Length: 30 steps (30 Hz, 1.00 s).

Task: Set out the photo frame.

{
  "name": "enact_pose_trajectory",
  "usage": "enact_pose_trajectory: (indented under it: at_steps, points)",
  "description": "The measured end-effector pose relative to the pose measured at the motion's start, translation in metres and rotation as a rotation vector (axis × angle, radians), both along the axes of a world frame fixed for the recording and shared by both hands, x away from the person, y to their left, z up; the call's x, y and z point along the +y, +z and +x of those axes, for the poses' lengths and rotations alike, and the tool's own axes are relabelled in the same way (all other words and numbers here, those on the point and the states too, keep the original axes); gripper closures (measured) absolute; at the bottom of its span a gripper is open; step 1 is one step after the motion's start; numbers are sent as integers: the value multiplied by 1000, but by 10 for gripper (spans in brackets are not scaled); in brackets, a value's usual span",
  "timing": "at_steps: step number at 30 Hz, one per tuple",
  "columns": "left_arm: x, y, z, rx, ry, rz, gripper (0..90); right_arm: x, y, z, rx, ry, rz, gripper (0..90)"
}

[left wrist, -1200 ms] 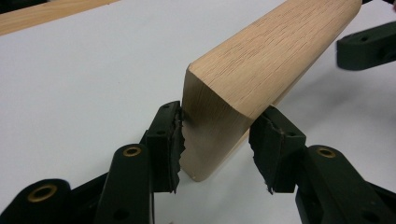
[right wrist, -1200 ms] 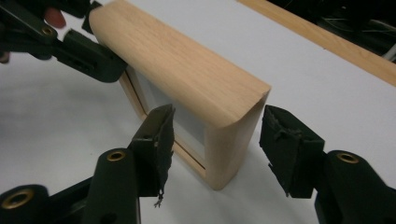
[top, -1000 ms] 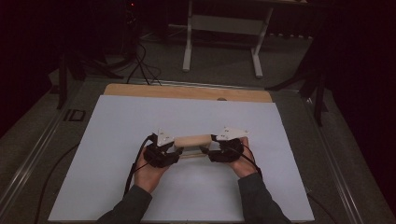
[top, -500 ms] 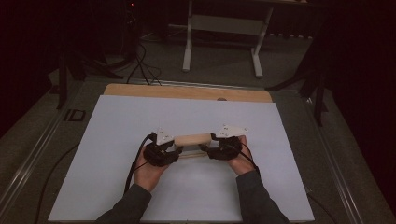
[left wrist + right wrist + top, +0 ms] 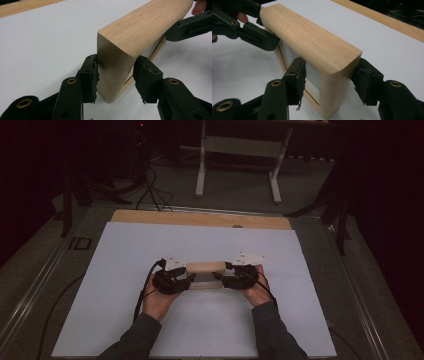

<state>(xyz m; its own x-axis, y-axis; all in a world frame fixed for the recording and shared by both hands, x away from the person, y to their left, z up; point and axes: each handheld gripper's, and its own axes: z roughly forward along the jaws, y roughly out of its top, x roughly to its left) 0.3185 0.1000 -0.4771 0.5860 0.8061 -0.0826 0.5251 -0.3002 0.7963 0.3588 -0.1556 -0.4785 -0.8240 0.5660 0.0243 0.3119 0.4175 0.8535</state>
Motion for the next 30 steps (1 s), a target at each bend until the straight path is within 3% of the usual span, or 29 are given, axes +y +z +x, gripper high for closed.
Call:
enact_pose_trajectory:
  at_steps: [16,23,26,30]
  points:
    - [14,4,10,-19,29,2,520,14,0,4,13,-12,3,508]
    - [15,4,15,-19,43,-17,523,17,0,7,22,-29,13,514]
    - [16,6,15,-23,65,-36,586,16,0,10,23,-39,12,518]
    - [15,6,16,-21,78,-44,582,16,0,13,29,-33,14,520]
